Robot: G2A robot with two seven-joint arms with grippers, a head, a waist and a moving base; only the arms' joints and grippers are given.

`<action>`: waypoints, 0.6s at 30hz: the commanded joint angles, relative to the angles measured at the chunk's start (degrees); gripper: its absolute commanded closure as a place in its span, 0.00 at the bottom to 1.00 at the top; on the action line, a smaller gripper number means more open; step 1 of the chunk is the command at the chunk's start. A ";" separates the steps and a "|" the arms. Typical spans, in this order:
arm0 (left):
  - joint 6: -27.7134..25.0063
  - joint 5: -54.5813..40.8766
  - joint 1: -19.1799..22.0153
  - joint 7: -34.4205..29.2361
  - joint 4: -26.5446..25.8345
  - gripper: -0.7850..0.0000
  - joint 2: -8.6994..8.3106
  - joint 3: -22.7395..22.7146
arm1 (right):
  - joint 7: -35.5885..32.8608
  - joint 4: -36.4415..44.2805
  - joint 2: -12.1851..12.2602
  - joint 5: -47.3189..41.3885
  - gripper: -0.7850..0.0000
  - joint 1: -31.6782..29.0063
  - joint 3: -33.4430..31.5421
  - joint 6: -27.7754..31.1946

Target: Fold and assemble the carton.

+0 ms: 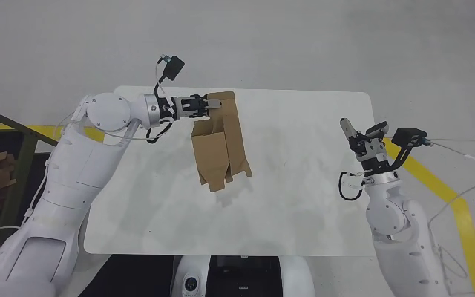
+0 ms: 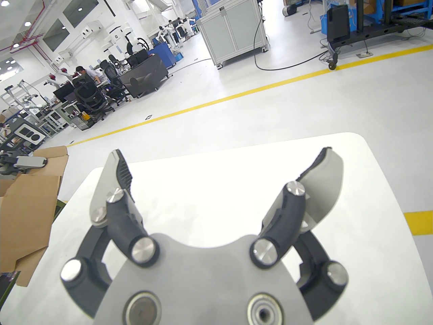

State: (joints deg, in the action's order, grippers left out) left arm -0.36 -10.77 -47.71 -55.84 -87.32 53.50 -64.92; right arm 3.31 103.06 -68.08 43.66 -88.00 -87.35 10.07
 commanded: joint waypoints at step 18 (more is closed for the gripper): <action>-5.09 -2.81 7.76 -0.65 6.28 1.00 2.94 6.85 | -24.44 -4.67 0.21 -22.65 0.00 4.17 5.10 14.59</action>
State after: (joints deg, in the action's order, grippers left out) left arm -5.08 -12.96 -40.34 -56.39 -81.64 56.22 -58.54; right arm -18.20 98.77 -67.89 24.08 -84.22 -82.80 23.86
